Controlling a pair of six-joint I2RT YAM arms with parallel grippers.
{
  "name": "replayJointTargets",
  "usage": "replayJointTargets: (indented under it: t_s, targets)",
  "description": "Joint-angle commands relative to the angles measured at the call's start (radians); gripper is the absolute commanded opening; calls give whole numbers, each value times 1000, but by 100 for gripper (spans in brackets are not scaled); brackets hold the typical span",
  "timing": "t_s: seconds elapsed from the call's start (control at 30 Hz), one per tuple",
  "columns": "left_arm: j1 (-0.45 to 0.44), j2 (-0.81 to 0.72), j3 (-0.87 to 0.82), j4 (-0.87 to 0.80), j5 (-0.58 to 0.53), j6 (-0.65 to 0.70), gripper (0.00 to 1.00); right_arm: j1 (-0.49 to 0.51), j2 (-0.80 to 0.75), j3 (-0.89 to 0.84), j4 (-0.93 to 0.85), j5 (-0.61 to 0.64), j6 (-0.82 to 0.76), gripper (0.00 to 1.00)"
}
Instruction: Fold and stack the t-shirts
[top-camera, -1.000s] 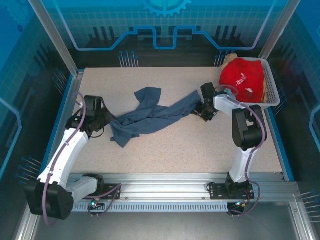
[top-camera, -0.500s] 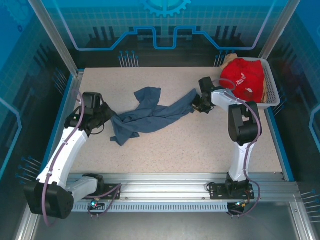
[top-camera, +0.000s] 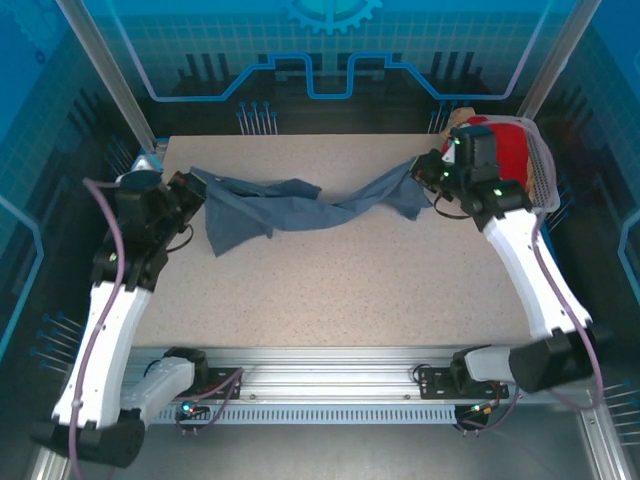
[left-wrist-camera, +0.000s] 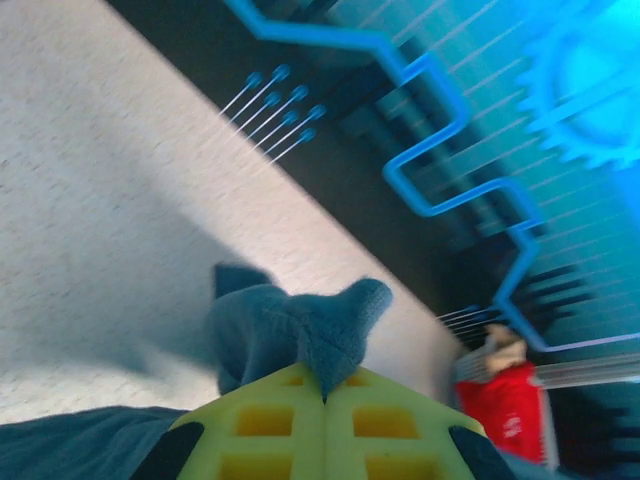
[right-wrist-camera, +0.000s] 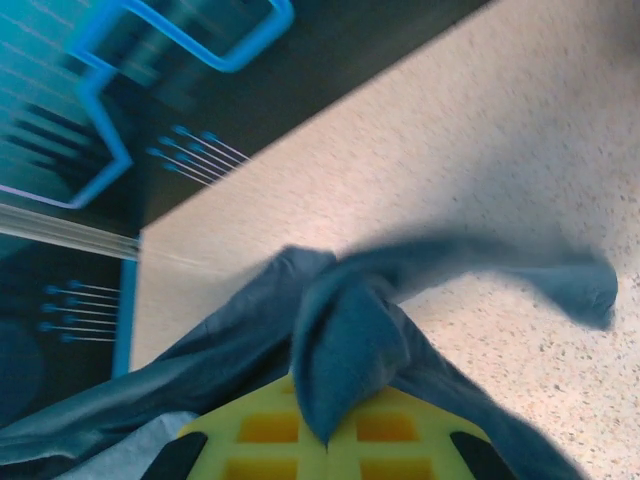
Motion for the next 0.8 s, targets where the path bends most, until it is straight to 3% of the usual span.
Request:
replayJointTargets:
  t_s: [0.0, 0.17, 0.3, 0.47, 0.63, 0.67, 0.7, 0.73, 0.77]
  targets:
    - [10, -140, 53, 98, -15, -37, 0, 13, -148, -39, -20, 7, 11, 0]
    - [10, -239, 174, 85, -69, -16, 0, 13, -401, -87, -46, 39, 29, 0]
    - [10, -187, 254, 104, -126, -37, 0, 4, -438, -43, -98, 59, 58, 0]
    - [11, 86, 341, 50, -145, -75, 0, -24, -222, 22, -121, 63, 148, 0]
    - [48, 576, 478, 81, -91, -57, 0, -75, 197, 118, -63, 13, 161, 0]
    - [65, 669, 534, 81, -45, -51, 0, -88, 274, 145, -54, -2, 156, 9]
    - [86, 802, 617, 54, 20, -51, 0, -101, 381, 198, -55, -23, 144, 28]
    - [101, 951, 730, -3, 73, -49, 20, -113, 470, 253, -65, -48, 129, 45]
    - [111, 1055, 835, -83, 111, -49, 41, -119, 540, 301, -89, -61, 119, 55]
